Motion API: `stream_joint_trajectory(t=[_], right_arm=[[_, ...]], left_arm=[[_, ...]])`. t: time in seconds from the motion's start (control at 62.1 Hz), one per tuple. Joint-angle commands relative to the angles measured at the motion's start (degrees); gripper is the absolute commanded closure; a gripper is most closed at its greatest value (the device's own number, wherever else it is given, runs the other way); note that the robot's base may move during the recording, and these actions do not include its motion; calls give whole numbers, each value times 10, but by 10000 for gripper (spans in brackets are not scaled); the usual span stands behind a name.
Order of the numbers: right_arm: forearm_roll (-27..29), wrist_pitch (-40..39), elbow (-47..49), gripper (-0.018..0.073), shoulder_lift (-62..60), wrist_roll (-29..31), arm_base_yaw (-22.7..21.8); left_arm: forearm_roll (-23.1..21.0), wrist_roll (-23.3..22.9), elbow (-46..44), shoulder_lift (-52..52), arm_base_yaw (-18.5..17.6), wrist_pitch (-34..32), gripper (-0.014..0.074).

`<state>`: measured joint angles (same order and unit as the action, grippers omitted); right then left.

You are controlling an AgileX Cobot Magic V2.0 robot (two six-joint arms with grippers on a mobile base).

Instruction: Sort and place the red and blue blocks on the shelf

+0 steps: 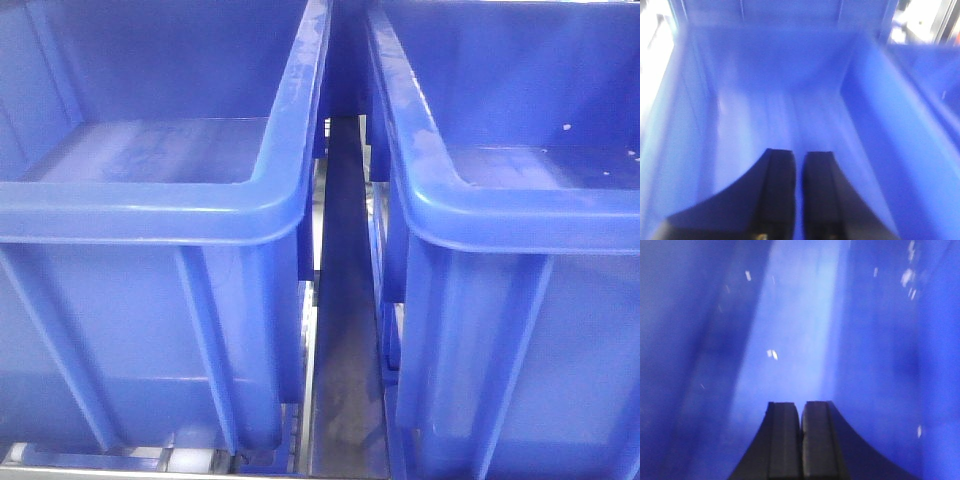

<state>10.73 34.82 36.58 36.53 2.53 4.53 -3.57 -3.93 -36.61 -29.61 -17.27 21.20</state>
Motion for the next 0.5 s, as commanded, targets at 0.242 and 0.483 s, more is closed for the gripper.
stream_joint_trajectory(t=[0.242,0.483], right_arm=[[2,-35,22,503,-115,4,-3],[-3,-35,22,503,-195,4,-3]], left_arm=[[36,-1,-21,93,-4,43,472],[61,-78,-21,135,-4,60,470]])
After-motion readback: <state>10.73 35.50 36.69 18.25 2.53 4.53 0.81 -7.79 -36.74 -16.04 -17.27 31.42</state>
